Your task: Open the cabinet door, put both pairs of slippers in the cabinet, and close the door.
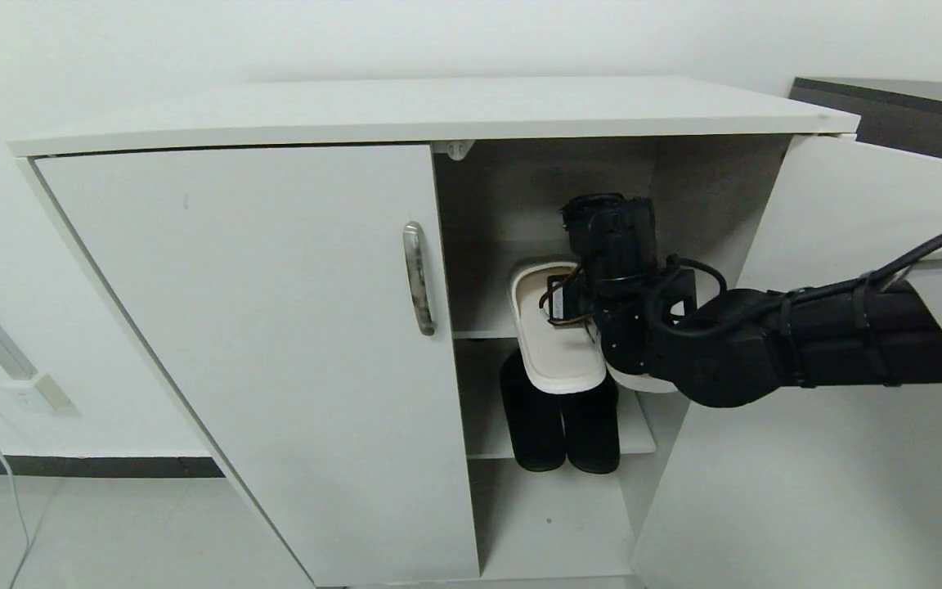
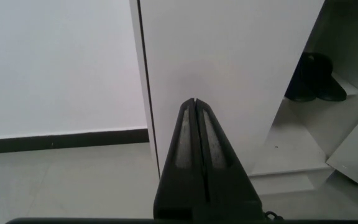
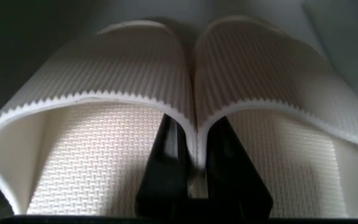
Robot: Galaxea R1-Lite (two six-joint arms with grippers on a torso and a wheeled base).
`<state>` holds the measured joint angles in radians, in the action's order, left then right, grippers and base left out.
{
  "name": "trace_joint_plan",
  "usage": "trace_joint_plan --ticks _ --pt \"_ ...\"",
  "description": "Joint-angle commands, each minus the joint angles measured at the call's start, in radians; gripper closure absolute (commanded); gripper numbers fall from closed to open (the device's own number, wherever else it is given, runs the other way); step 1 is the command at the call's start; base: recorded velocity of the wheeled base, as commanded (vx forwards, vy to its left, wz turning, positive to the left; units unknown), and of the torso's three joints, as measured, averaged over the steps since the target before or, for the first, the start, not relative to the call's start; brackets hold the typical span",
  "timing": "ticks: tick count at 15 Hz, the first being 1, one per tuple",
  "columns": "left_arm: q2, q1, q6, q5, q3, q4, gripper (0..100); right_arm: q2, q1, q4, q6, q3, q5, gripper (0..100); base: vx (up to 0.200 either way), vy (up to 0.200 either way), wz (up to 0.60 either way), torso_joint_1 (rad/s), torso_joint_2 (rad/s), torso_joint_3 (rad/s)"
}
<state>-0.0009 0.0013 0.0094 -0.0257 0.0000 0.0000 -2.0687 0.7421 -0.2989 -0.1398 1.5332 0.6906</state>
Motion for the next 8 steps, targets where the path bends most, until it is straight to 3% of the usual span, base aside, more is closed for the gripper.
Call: trace_joint_plan --ticks 1,8 --pt "0.001 0.0 -0.002 0.0 0.0 0.0 100 -0.042 -0.01 0.046 -0.017 0.082 -0.01 100 0.0 0.0 0.0 0.0 0.0 0.0" --pt "0.001 0.0 -0.002 0.0 0.0 0.0 100 -0.105 -0.035 0.078 -0.018 0.216 -0.011 100 0.0 0.0 0.0 0.0 0.0 0.0"
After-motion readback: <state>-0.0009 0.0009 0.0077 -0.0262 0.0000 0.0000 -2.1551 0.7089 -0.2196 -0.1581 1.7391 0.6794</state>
